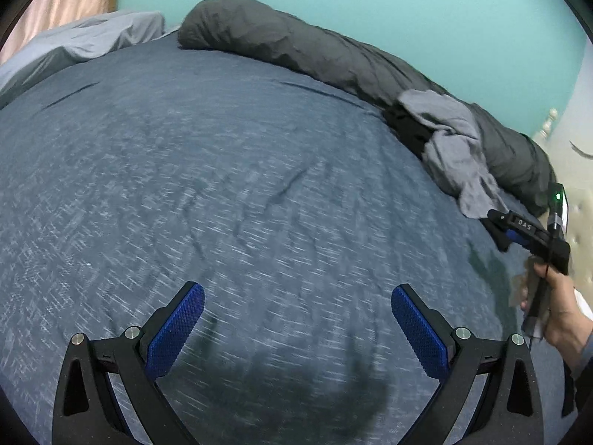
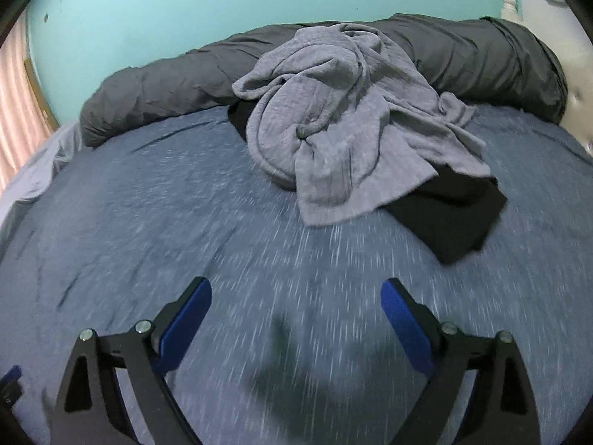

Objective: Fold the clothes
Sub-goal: 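Reach the right tool to the grey hoodie and pinch its fabric, then pull the grey hoodie across the bed with the right tool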

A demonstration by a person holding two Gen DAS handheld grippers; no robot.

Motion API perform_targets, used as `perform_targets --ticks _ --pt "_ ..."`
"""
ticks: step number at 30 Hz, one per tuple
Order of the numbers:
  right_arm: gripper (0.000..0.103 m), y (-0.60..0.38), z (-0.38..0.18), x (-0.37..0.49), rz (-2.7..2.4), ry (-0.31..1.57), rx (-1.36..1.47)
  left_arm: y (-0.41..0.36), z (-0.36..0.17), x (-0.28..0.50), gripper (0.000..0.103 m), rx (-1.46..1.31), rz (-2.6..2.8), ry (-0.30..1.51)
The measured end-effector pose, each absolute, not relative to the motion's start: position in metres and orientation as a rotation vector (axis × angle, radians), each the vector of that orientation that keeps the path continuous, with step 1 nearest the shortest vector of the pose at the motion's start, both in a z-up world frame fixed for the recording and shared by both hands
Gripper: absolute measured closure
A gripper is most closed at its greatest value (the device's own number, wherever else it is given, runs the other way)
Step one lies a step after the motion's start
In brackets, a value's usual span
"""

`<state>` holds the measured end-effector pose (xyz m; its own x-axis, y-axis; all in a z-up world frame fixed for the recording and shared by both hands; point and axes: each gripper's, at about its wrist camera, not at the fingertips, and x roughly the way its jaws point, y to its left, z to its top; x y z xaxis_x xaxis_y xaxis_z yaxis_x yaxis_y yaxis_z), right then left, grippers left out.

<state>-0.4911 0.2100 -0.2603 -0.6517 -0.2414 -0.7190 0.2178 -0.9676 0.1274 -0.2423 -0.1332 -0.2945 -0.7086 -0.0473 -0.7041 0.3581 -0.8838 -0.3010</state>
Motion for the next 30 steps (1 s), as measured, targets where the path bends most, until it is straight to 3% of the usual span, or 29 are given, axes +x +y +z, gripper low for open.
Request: perform_targets --ticks 9,10,14,16,19,30 --pt "0.012 0.193 -0.279 -0.567 -2.744 0.003 1.179 -0.147 -0.304 -0.244 0.000 1.075 -2.601 0.638" --pt "0.024 0.190 -0.281 -0.573 -2.744 0.016 1.186 -0.146 -0.304 -0.244 0.000 1.074 -2.604 0.628" --pt "0.048 0.173 -0.289 -0.594 -2.720 0.121 1.181 -0.141 -0.305 -0.244 0.000 1.083 -2.630 0.609" --pt "0.072 0.170 -0.292 -0.605 -2.710 0.132 1.210 -0.139 -0.305 -0.245 0.000 1.079 -2.636 0.603" --pt "0.097 0.171 -0.293 -0.609 -2.720 0.158 1.237 -0.138 -0.305 -0.244 0.000 1.078 -2.636 0.601" --pt "0.101 0.175 -0.242 -0.513 -2.594 0.275 1.022 -0.135 -0.285 -0.232 0.000 1.042 -2.655 0.591"
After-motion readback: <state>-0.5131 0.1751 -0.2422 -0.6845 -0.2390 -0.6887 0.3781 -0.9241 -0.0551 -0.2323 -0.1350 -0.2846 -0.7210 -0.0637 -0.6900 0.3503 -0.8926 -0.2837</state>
